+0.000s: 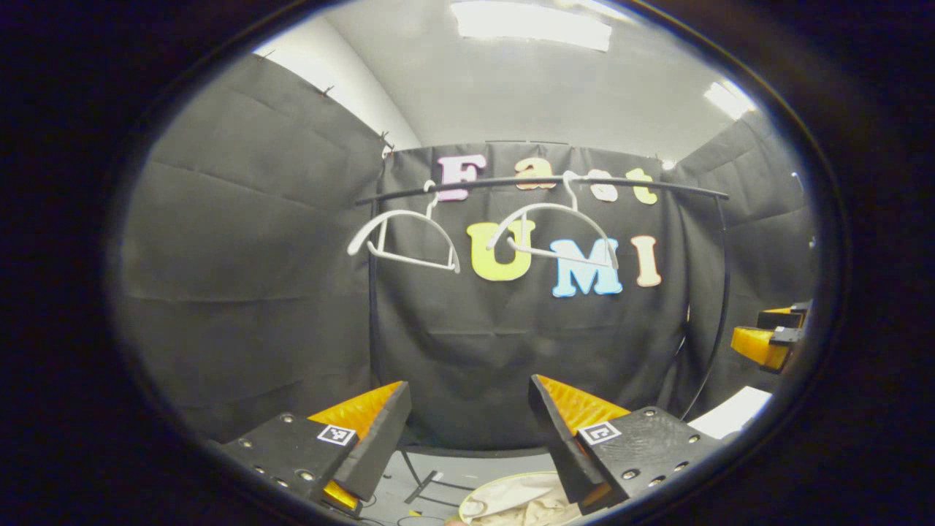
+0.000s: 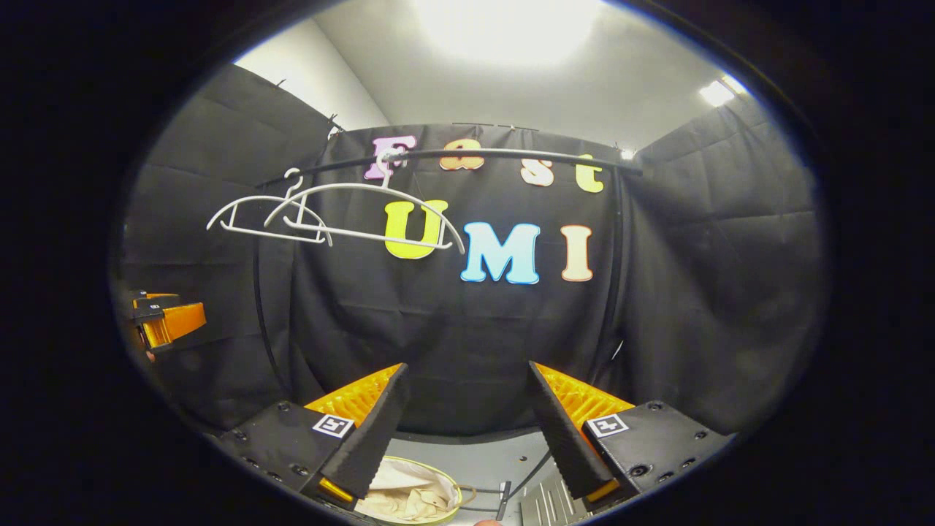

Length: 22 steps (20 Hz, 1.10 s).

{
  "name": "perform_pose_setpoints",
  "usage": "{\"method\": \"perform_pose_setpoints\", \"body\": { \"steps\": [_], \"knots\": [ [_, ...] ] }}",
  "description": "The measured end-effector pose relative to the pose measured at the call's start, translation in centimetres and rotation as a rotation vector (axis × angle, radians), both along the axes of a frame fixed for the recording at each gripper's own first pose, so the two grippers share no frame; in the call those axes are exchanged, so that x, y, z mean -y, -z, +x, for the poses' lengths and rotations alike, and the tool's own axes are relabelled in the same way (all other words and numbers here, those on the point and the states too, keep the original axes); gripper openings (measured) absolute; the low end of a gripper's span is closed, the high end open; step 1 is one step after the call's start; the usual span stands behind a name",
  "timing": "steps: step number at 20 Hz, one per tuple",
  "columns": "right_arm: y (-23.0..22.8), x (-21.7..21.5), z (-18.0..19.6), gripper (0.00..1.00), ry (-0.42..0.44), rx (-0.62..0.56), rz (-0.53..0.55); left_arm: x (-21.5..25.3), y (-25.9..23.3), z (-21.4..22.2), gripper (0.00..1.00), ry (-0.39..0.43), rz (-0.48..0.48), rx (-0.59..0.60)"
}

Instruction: Grasp the clothes on the hanger with both hands and then place them into the laundry hamper below.

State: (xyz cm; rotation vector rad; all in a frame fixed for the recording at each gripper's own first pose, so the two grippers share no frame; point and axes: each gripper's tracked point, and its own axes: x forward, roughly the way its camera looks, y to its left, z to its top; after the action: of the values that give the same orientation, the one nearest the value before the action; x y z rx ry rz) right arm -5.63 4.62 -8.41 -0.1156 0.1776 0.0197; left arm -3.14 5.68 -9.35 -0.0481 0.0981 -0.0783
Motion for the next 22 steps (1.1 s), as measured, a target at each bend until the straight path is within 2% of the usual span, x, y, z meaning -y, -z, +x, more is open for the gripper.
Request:
{"method": "perform_pose_setpoints", "body": {
  "steps": [9, 10, 12, 22],
  "knots": [
    [-3.3, 3.0, -5.1, 0.97, 0.013, 0.073, 0.026, -0.3, -3.4, -5.5, 0.94, -0.021, 0.034, 0.075],
    [-3.5, 3.4, -5.3, 1.0, 0.013, 0.083, 0.028, -0.1, -4.0, -5.7, 0.94, -0.024, 0.034, 0.085],
    [-3.7, 3.6, -5.3, 0.97, 0.008, 0.099, 0.033, 0.4, -4.6, -5.9, 0.94, -0.027, 0.037, 0.099],
    [-4.7, 2.7, -4.5, 1.0, -0.041, 0.131, 0.045, -0.3, -5.9, -7.2, 0.94, -0.055, 0.046, 0.113]
  ]
}}
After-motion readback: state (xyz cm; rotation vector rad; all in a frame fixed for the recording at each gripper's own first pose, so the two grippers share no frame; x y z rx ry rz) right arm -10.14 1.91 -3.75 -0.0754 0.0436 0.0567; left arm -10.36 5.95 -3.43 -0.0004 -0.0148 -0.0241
